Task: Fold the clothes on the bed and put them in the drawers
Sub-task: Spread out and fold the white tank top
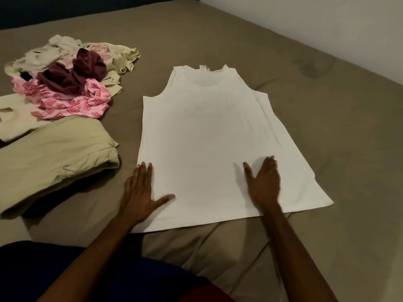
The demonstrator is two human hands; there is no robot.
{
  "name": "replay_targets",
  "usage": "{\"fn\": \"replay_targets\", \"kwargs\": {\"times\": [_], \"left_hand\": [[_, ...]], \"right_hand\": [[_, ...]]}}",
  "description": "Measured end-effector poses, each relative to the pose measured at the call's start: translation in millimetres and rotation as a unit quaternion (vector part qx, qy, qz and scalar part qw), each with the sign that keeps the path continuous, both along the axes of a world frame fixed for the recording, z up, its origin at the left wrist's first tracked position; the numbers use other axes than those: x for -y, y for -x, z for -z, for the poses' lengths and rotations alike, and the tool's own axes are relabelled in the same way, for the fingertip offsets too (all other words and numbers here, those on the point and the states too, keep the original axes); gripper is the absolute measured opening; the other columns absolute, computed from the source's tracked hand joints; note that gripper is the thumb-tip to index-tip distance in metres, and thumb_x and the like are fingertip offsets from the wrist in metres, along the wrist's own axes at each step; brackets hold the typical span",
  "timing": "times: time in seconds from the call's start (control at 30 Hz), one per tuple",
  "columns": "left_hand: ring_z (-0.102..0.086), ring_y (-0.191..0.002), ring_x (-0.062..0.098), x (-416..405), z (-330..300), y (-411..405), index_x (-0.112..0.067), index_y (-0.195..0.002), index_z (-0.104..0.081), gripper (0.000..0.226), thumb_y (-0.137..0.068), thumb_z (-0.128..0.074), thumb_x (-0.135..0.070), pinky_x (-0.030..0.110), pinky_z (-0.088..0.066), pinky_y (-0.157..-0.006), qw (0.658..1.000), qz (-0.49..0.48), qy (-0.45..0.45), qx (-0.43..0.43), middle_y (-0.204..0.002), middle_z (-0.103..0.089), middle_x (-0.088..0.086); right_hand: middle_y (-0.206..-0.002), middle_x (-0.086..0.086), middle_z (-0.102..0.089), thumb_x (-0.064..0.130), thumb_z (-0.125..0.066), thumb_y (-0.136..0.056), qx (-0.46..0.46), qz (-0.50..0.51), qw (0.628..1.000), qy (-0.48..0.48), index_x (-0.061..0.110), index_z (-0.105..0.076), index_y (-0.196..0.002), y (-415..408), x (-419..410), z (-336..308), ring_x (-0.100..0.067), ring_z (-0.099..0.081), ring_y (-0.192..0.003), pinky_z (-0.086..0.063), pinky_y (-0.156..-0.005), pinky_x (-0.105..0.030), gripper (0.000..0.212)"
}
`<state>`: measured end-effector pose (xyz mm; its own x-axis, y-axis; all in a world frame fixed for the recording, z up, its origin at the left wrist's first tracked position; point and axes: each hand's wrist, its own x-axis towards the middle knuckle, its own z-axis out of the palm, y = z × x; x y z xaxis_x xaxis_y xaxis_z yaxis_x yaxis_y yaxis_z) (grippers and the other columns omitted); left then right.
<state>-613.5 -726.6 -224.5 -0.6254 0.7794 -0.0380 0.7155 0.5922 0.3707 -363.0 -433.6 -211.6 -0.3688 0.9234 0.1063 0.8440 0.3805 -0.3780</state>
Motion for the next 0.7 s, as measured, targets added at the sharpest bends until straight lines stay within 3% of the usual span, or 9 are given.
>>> {"fn": "replay_targets", "kwargs": {"times": [0.1,0.23,0.3,0.37,0.5,0.6,0.7], "left_hand": [[-0.018,-0.155,0.032,6,-6,8,-0.016,-0.164,-0.007,0.130,-0.068,-0.040,-0.097,0.049,-0.020,-0.125,0.994,-0.088,-0.046,0.042,-0.170,-0.016,0.011],[-0.036,-0.144,0.035,15,-14,5,-0.011,-0.160,-0.026,0.116,-0.076,-0.058,-0.085,0.047,-0.029,-0.118,0.981,-0.186,-0.037,0.037,-0.158,-0.039,0.014],[-0.051,-0.128,0.034,15,-16,2,-0.010,-0.142,-0.049,0.086,-0.082,-0.069,-0.068,0.044,-0.042,-0.102,0.969,-0.234,-0.058,0.047,-0.137,-0.056,0.014],[-0.062,-0.103,0.027,16,-21,2,-0.016,-0.111,-0.062,0.052,-0.081,-0.078,-0.056,0.038,-0.049,-0.083,0.949,-0.289,-0.100,0.076,-0.109,-0.064,0.005],[-0.067,-0.081,0.018,28,-23,11,-0.021,-0.082,-0.065,0.030,-0.077,-0.087,-0.041,0.031,-0.052,-0.072,0.910,-0.350,-0.126,0.184,-0.080,-0.069,-0.008],[-0.068,-0.082,0.015,32,-22,14,-0.022,-0.082,-0.071,0.016,-0.083,-0.082,-0.034,0.026,-0.048,-0.070,0.906,-0.339,-0.139,0.214,-0.081,-0.070,-0.009],[-0.066,-0.089,0.018,33,-24,13,-0.021,-0.088,-0.068,0.012,-0.095,-0.068,-0.031,0.032,-0.051,-0.078,0.897,-0.352,-0.156,0.218,-0.091,-0.070,-0.006]], "right_hand": [[-0.171,-0.013,-0.013,0.080,-0.028,-0.096,0.042,-0.061,0.997,-0.025,0.006,-0.016,-0.163,20,23,16,-0.026,-0.013,-0.159,-0.010,-0.126,-0.043,0.101],[-0.164,-0.029,-0.025,0.083,-0.015,-0.094,0.068,-0.039,0.995,-0.065,-0.002,-0.032,-0.157,-11,-8,31,-0.042,-0.027,-0.152,-0.024,-0.122,-0.058,0.107],[-0.163,-0.034,-0.022,0.084,-0.008,-0.091,0.068,-0.023,0.996,-0.046,-0.005,-0.030,-0.156,-20,-22,30,-0.046,-0.024,-0.151,-0.023,-0.122,-0.059,0.113],[-0.163,-0.035,-0.019,0.079,-0.014,-0.094,0.046,-0.051,0.997,-0.041,-0.006,-0.028,-0.156,-5,-20,24,-0.048,-0.022,-0.152,-0.022,-0.123,-0.058,0.107],[-0.164,-0.029,-0.025,0.062,-0.034,-0.099,-0.025,-0.185,0.981,-0.051,-0.006,-0.031,-0.156,84,18,20,-0.043,-0.027,-0.151,-0.026,-0.123,-0.052,0.089],[-0.165,-0.024,-0.027,0.059,-0.041,-0.099,-0.049,-0.273,0.961,-0.009,-0.004,-0.028,-0.158,177,53,15,-0.039,-0.028,-0.152,-0.024,-0.122,-0.047,0.088],[-0.143,-0.025,-0.052,0.048,-0.056,-0.100,-0.041,-0.304,0.951,-0.019,-0.003,-0.045,-0.147,272,80,0,-0.043,-0.048,-0.130,-0.038,-0.106,-0.049,0.070]]}}
